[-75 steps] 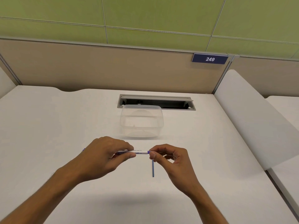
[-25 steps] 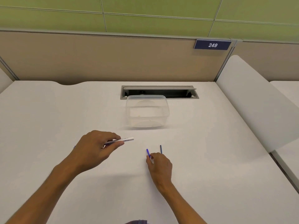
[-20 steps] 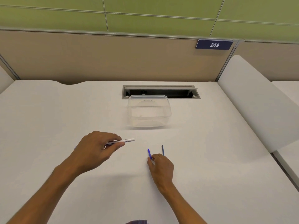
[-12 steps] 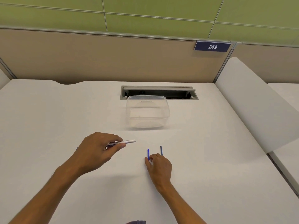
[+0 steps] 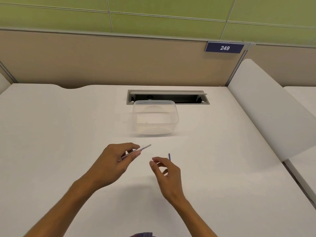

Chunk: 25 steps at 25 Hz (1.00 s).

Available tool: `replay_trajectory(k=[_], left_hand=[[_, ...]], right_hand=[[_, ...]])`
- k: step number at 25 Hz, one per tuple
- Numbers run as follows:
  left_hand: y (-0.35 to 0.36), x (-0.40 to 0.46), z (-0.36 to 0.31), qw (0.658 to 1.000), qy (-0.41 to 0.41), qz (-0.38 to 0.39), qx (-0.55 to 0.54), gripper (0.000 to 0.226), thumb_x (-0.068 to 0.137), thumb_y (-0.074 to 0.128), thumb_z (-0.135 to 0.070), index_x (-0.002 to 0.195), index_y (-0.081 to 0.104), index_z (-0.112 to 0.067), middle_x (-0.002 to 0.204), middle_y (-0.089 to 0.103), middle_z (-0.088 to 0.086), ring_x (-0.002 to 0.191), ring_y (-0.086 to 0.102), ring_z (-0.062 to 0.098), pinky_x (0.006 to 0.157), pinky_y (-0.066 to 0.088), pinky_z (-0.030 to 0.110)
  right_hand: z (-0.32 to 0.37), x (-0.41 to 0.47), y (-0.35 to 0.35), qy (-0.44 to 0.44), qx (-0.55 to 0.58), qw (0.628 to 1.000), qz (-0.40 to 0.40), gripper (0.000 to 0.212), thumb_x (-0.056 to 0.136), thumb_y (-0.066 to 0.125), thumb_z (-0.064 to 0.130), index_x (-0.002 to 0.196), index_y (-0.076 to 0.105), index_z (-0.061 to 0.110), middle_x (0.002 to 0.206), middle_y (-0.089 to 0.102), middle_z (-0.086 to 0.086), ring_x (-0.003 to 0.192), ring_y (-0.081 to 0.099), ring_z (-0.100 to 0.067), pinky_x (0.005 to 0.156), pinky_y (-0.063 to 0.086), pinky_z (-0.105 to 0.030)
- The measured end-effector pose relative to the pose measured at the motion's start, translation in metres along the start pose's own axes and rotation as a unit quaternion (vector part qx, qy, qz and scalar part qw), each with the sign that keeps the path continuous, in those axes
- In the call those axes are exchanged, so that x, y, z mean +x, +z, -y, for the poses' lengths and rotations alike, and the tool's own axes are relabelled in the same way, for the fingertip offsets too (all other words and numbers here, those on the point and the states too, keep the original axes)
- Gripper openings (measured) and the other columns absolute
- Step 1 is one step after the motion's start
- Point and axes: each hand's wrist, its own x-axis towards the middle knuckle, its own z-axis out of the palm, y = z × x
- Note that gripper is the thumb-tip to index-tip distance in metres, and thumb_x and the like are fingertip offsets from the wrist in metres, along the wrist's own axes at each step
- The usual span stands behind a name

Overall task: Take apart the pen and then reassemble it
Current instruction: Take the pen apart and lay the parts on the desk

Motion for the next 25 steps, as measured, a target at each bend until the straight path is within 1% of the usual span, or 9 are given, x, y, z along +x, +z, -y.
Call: replay_trajectory(k=[3, 4, 7, 9, 12, 15, 19, 22, 25], left_hand=[[0.018, 0.005, -0.01, 0.998, -0.013, 0.003, -0.069, 0.01, 0.097, 0.054, -0.023, 0.099, 0.062, -0.029, 0.081, 0.068, -0.008, 0.067, 0.069, 0.016, 0.062, 0.055, 0.033], [0.022, 0.007, -0.013, 0.997, -0.012, 0.005, -0.082, 0.011, 0.097, 0.053, -0.02, 0.101, 0.06, -0.028, 0.084, 0.07, -0.008, 0.073, 0.071, 0.017, 0.067, 0.056, 0.033], [0.034, 0.014, -0.021, 0.988, -0.03, -0.01, -0.15, 0.009, 0.097, 0.053, -0.018, 0.1, 0.057, -0.025, 0.088, 0.075, -0.007, 0.084, 0.072, 0.017, 0.07, 0.058, 0.025], [0.039, 0.02, -0.026, 0.981, -0.046, -0.037, -0.183, 0.007, 0.095, 0.057, -0.017, 0.099, 0.058, -0.022, 0.091, 0.077, -0.007, 0.091, 0.071, 0.015, 0.075, 0.056, 0.019], [0.044, 0.027, -0.031, 0.959, -0.082, -0.099, -0.253, 0.009, 0.084, 0.069, -0.018, 0.093, 0.068, -0.018, 0.094, 0.077, -0.003, 0.095, 0.071, 0.014, 0.081, 0.056, 0.021], [0.039, 0.029, -0.033, 0.926, -0.13, -0.134, -0.327, 0.021, 0.074, 0.069, -0.035, 0.082, 0.078, -0.017, 0.083, 0.076, 0.001, 0.082, 0.07, 0.014, 0.061, 0.054, 0.02], [0.036, 0.022, -0.025, 0.913, -0.152, -0.073, -0.371, 0.028, 0.074, 0.07, -0.033, 0.088, 0.078, -0.009, 0.069, 0.063, 0.006, 0.066, 0.054, 0.017, 0.051, 0.045, 0.023], [0.049, 0.013, -0.022, 0.899, -0.173, -0.052, -0.4, 0.025, 0.076, 0.071, -0.026, 0.092, 0.077, -0.008, 0.075, 0.07, 0.009, 0.068, 0.063, 0.018, 0.055, 0.049, 0.022], [0.068, 0.008, -0.018, 0.888, -0.196, -0.066, -0.411, 0.027, 0.076, 0.07, -0.028, 0.095, 0.077, -0.011, 0.086, 0.076, 0.013, 0.08, 0.072, 0.021, 0.064, 0.055, 0.021]], right_hand=[[0.024, -0.005, -0.001, 0.079, 0.155, 0.978, 0.115, 0.033, 0.093, 0.049, 0.051, 0.108, 0.072, 0.034, 0.102, 0.077, 0.013, 0.1, 0.07, -0.006, 0.078, 0.049, -0.02], [0.03, -0.005, -0.001, 0.107, 0.2, 0.964, 0.136, 0.035, 0.099, 0.043, 0.046, 0.109, 0.073, 0.032, 0.102, 0.078, 0.008, 0.101, 0.071, -0.009, 0.08, 0.05, -0.024], [0.037, -0.007, -0.003, 0.186, 0.296, 0.921, 0.174, 0.049, 0.107, 0.032, 0.035, 0.094, 0.079, 0.031, 0.095, 0.08, 0.002, 0.094, 0.073, -0.013, 0.08, 0.05, -0.029], [0.035, -0.007, -0.009, 0.208, 0.326, 0.902, 0.191, 0.048, 0.106, 0.036, 0.033, 0.089, 0.08, 0.022, 0.086, 0.077, -0.001, 0.08, 0.071, -0.014, 0.073, 0.051, -0.027], [0.03, -0.002, -0.027, 0.203, 0.362, 0.892, 0.18, 0.03, 0.099, 0.054, 0.028, 0.088, 0.077, 0.013, 0.075, 0.068, -0.003, 0.066, 0.061, -0.014, 0.062, 0.047, -0.023], [0.031, 0.008, -0.049, 0.187, 0.397, 0.885, 0.153, 0.02, 0.084, 0.067, 0.028, 0.08, 0.076, 0.011, 0.067, 0.062, -0.002, 0.058, 0.054, -0.012, 0.055, 0.042, -0.02], [0.038, 0.021, -0.066, 0.19, 0.405, 0.891, 0.082, 0.017, 0.069, 0.077, 0.032, 0.071, 0.075, 0.015, 0.065, 0.061, 0.001, 0.058, 0.055, -0.01, 0.056, 0.046, -0.019], [0.038, 0.026, -0.063, 0.206, 0.431, 0.878, 0.038, 0.009, 0.077, 0.077, 0.025, 0.074, 0.079, 0.017, 0.071, 0.066, 0.004, 0.064, 0.062, -0.008, 0.063, 0.049, -0.02], [0.036, 0.024, -0.051, 0.17, 0.368, 0.912, 0.061, 0.011, 0.088, 0.072, 0.023, 0.082, 0.081, 0.021, 0.078, 0.073, 0.008, 0.073, 0.067, -0.006, 0.065, 0.051, -0.016]])
